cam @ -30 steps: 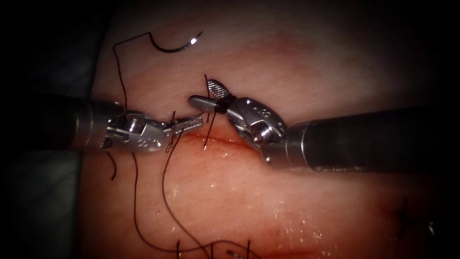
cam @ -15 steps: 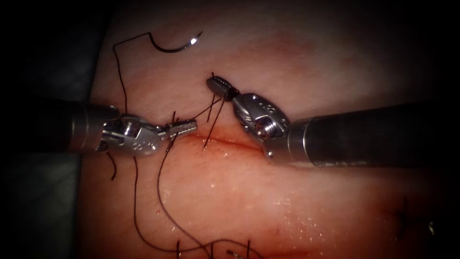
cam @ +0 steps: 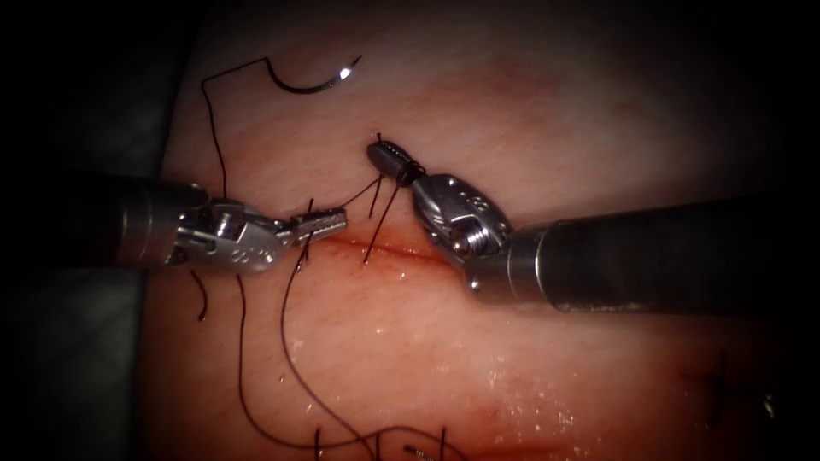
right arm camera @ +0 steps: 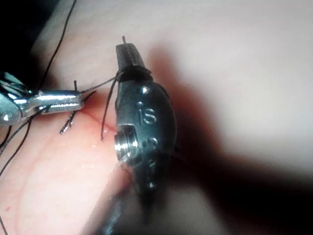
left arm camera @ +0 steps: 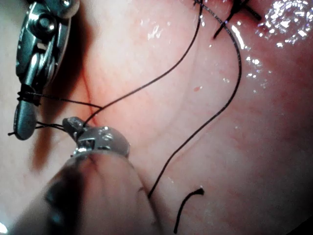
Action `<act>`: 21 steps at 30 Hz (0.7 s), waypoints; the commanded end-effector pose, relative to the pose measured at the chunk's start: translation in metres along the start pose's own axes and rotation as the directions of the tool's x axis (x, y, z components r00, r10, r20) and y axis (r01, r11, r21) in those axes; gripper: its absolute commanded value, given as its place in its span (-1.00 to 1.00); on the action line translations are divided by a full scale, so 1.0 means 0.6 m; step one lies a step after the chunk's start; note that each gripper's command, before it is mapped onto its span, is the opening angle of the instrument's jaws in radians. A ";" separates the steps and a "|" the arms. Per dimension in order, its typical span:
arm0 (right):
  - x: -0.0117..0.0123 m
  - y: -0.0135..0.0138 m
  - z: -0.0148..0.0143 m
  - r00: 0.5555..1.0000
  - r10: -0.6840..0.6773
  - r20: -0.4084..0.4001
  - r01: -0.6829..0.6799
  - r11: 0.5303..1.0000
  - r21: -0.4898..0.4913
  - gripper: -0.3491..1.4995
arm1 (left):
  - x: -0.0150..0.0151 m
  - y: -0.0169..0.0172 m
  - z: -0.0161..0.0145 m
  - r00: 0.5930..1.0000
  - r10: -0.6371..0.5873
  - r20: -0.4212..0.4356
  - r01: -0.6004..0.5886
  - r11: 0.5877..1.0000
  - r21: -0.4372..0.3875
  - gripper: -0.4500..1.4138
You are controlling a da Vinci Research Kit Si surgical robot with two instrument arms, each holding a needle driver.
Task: Wound Closure
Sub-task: Tie the knot by pulling the left tool up and the right tool down.
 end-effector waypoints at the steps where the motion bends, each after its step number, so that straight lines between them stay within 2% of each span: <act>1: -0.0019 -0.0006 0.0003 1.000 -0.001 -0.004 0.001 1.000 0.003 -1.00 | -0.0003 0.0002 0.0012 1.000 -0.002 0.000 0.002 1.000 -0.001 -1.00; 12: -0.0048 -0.0035 -0.0028 0.999 -0.026 -0.037 0.026 1.000 0.000 -1.00 | -0.0023 -0.0049 -0.0002 0.999 -0.037 0.028 0.037 0.999 0.010 -1.00; 21: -0.0070 -0.0054 -0.0050 0.994 -0.098 -0.057 0.096 0.995 -0.033 -1.00 | -0.0029 -0.0102 0.0013 0.997 -0.063 0.055 0.062 0.998 0.007 -1.00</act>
